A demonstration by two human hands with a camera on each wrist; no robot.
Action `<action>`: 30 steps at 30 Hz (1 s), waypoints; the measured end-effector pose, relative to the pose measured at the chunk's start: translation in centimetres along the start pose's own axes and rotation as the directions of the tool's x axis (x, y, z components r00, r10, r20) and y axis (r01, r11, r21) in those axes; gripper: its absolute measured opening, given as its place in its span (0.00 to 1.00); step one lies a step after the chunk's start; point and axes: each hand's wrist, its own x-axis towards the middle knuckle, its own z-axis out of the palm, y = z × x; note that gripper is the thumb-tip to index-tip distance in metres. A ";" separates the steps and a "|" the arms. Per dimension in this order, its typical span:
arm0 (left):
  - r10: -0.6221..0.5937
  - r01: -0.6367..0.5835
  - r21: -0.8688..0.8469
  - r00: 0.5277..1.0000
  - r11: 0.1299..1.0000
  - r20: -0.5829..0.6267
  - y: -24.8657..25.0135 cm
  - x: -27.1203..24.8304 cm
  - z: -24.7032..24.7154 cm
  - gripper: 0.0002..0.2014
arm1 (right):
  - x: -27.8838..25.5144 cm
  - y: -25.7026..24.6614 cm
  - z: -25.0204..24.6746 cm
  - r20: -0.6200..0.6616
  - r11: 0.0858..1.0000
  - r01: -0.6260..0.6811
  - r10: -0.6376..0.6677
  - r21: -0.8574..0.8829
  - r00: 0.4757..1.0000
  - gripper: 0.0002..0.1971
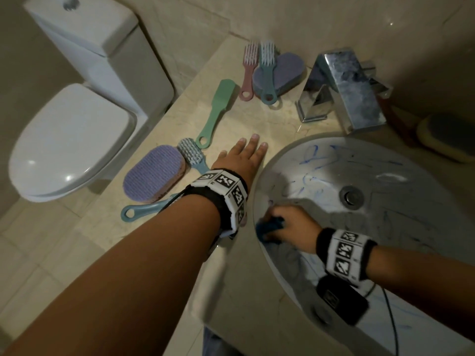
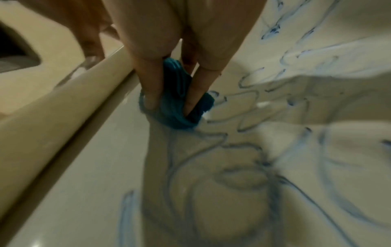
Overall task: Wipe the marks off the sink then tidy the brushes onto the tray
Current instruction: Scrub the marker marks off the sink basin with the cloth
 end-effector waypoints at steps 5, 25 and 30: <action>0.003 -0.003 -0.030 1.000 1.000 -0.013 0.4 -0.9 -0.5 0.54 | 3.3 -0.4 -1.8 -0.289 0.999 -0.031 0.016 -0.045 0.957 0.14; -0.014 0.012 -0.044 0.999 0.999 -0.048 1.2 -3.7 4.3 0.76 | -3.2 1.5 0.9 0.015 0.982 0.039 -0.037 -0.186 0.999 0.08; -0.028 0.027 -0.038 0.999 0.999 -0.040 1.4 -3.5 4.3 0.76 | 0.2 0.6 0.2 -0.187 0.996 0.036 -0.051 -0.084 0.981 0.09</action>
